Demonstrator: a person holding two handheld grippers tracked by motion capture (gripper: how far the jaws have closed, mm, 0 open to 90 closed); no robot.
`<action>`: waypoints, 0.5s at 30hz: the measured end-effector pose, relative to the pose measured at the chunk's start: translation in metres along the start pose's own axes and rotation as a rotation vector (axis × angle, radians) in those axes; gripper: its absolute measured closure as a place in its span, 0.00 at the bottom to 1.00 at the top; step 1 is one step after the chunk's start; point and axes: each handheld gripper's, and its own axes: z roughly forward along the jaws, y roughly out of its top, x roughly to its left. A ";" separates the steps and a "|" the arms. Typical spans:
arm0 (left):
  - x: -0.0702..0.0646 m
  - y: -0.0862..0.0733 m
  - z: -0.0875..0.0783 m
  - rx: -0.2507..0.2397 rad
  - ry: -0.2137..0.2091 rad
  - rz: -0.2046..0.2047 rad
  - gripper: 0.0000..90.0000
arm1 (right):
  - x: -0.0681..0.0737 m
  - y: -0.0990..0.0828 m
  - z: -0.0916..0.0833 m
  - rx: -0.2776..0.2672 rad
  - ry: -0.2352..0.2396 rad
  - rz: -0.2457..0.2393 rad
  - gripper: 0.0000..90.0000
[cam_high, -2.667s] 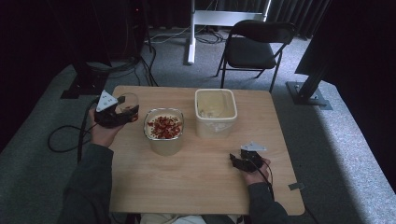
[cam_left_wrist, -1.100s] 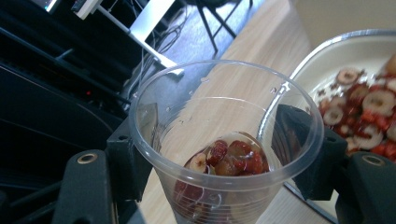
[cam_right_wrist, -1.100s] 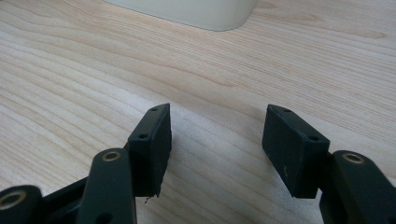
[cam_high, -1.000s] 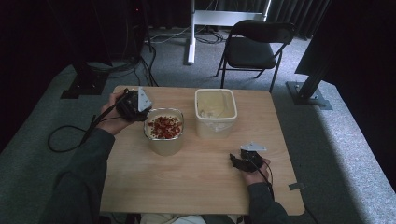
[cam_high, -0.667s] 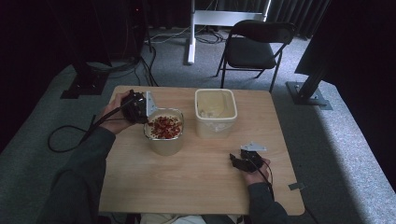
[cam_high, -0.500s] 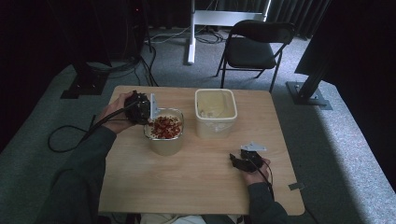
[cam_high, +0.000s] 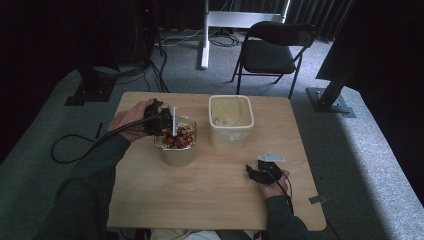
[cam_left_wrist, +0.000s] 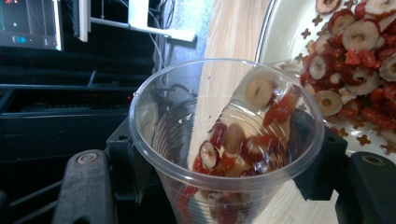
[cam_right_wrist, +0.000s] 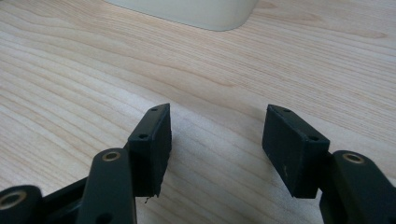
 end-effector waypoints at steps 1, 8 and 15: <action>0.000 0.001 0.000 0.008 0.005 0.018 0.37 | 0.000 0.000 0.000 0.000 0.000 0.000 0.46; -0.001 0.005 -0.001 0.023 0.022 0.062 0.37 | 0.000 0.000 0.000 0.000 0.000 0.000 0.46; -0.004 0.007 0.000 0.040 0.033 0.101 0.37 | 0.000 0.000 0.000 -0.001 0.000 -0.002 0.46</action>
